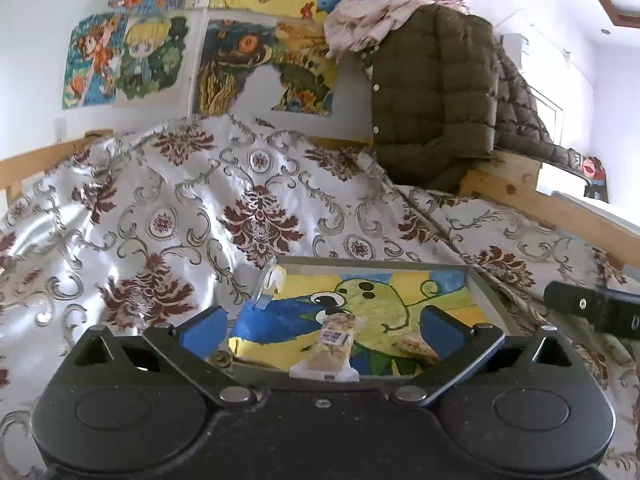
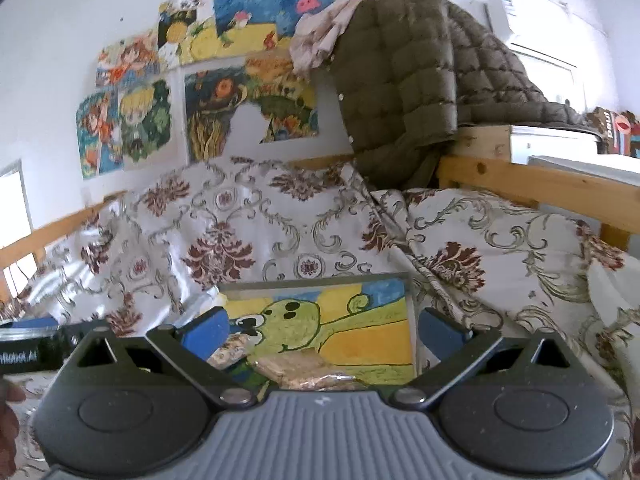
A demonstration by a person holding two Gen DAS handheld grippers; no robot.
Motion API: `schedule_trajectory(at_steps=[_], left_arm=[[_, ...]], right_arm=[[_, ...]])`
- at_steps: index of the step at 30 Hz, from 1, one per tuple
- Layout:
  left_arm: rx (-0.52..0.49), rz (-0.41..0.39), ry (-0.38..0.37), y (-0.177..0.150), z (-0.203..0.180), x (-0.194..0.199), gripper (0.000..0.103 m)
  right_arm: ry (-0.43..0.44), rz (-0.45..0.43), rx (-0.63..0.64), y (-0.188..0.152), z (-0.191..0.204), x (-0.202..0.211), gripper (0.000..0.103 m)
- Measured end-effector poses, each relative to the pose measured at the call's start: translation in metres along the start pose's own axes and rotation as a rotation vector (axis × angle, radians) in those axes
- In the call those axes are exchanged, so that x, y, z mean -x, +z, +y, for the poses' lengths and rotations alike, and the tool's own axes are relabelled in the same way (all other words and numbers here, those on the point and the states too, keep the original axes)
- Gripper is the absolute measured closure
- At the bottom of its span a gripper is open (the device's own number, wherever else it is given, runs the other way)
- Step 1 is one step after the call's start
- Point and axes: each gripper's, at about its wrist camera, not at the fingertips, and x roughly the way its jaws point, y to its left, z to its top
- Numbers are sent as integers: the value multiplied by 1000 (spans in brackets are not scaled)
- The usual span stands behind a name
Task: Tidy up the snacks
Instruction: 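Withdraw both tools from the tray back toward the snack pile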
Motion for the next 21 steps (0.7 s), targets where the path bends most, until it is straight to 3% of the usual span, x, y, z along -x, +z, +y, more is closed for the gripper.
schedule_trajectory(at_steps=[5, 13, 21], left_arm=[[-23, 0, 3, -14, -5, 32, 1], [-43, -16, 25, -35, -8, 83, 1], [-21, 23, 64, -56, -4, 121, 1]], right_arm=[[8, -5, -36, -7, -2, 31, 0], [10, -20, 12, -23, 14, 79, 0], [26, 1, 39, -43, 29, 115, 0]])
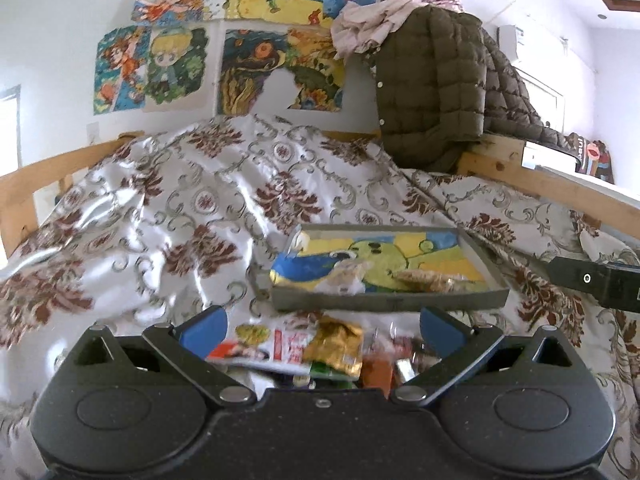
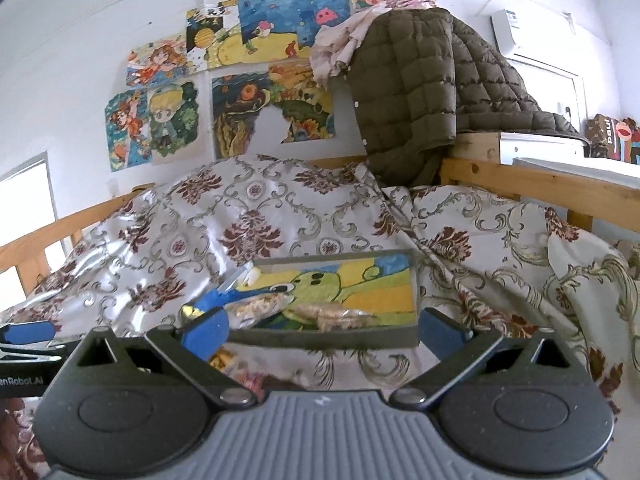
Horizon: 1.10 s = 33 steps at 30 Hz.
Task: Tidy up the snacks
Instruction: 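Withdraw both tools from the tray back toward the snack pile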
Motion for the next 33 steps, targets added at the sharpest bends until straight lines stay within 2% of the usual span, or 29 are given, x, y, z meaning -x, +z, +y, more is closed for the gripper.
schedule_trajectory(at_steps=[5, 11, 23, 33], left_arm=[[6, 24, 26, -12, 3, 17, 1], [-42, 25, 98, -17, -2, 31, 1], [-44, 96, 122, -26, -4, 39, 1], [-37, 107, 150, -29, -4, 45, 1]], right_arm=[[2, 23, 6, -11, 6, 15, 0], [-30, 46, 49, -20, 17, 25, 0], [-47, 122, 90, -36, 32, 31, 0], [-30, 156, 115, -43, 42, 33, 0]])
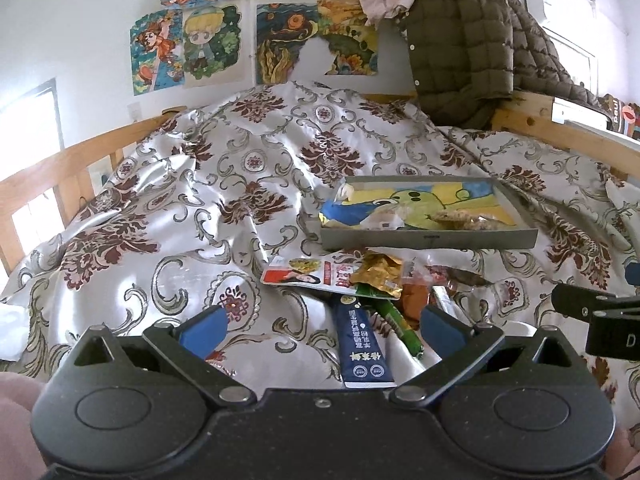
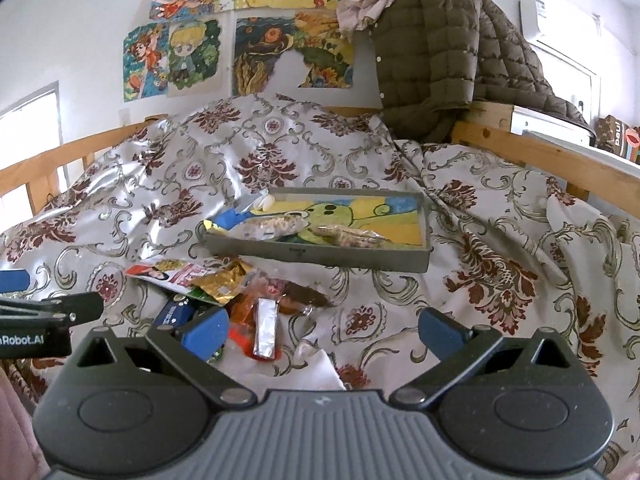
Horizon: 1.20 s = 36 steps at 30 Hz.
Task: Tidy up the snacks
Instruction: 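Withdraw both tools from the tray back toward the snack pile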
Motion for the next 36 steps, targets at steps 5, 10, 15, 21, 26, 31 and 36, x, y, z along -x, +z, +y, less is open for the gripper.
schedule_trajectory(at_steps=[5, 10, 15, 21, 26, 31, 36], left_arm=[[9, 10, 11, 0, 1, 0, 1], [18, 27, 17, 0, 2, -2, 1], [32, 44, 19, 0, 4, -5, 1], [52, 67, 14, 0, 6, -9, 1], [59, 94, 11, 1, 7, -14, 1], [87, 133, 8, 1, 11, -23, 1], [110, 179, -2, 3, 15, -33, 1]], right_arm=[[3, 8, 0, 0, 1, -1, 0], [5, 25, 0, -1, 1, -4, 0], [12, 39, 13, -2, 4, -6, 0], [23, 71, 24, -3, 8, -12, 0], [51, 116, 25, -4, 9, -19, 0], [94, 170, 0, -3, 6, -29, 0], [123, 220, -11, -1, 2, -41, 0]])
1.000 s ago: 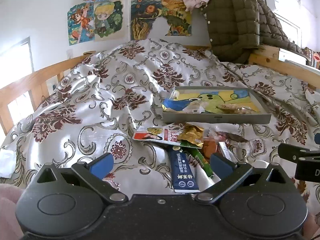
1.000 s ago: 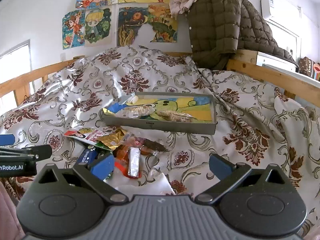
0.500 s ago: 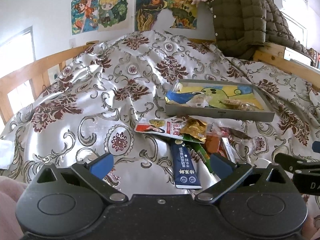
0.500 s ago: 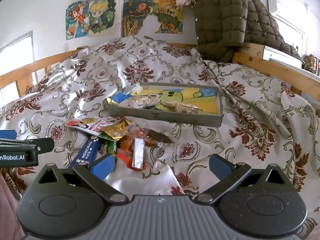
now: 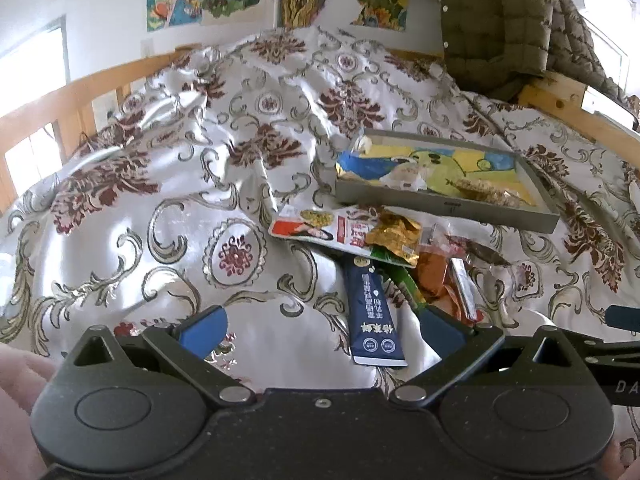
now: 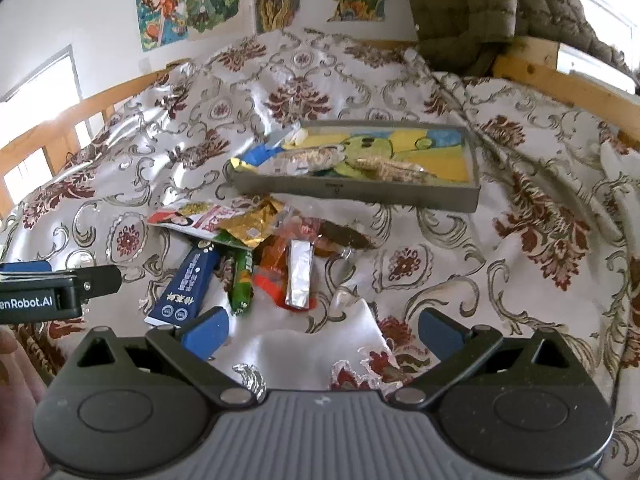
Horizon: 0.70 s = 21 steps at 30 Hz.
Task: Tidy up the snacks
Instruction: 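Withdraw both tools from the tray back toward the snack pile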
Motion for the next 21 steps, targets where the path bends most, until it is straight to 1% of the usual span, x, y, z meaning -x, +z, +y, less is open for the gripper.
schedule_trajectory(at_steps=[7, 11, 17, 21], left_arm=[[14, 55, -26, 11, 4, -16, 1], [-13, 82, -43, 19, 3, -29, 1], [-30, 99, -70, 26, 3, -43, 1], [-73, 108, -86, 31, 0, -56, 1]], right_arm=[[5, 48, 53, 5, 2, -17, 0], [14, 76, 86, 8, 5, -29, 0], [13, 94, 115, 10, 6, -41, 0], [15, 101, 153, 12, 7, -48, 0]])
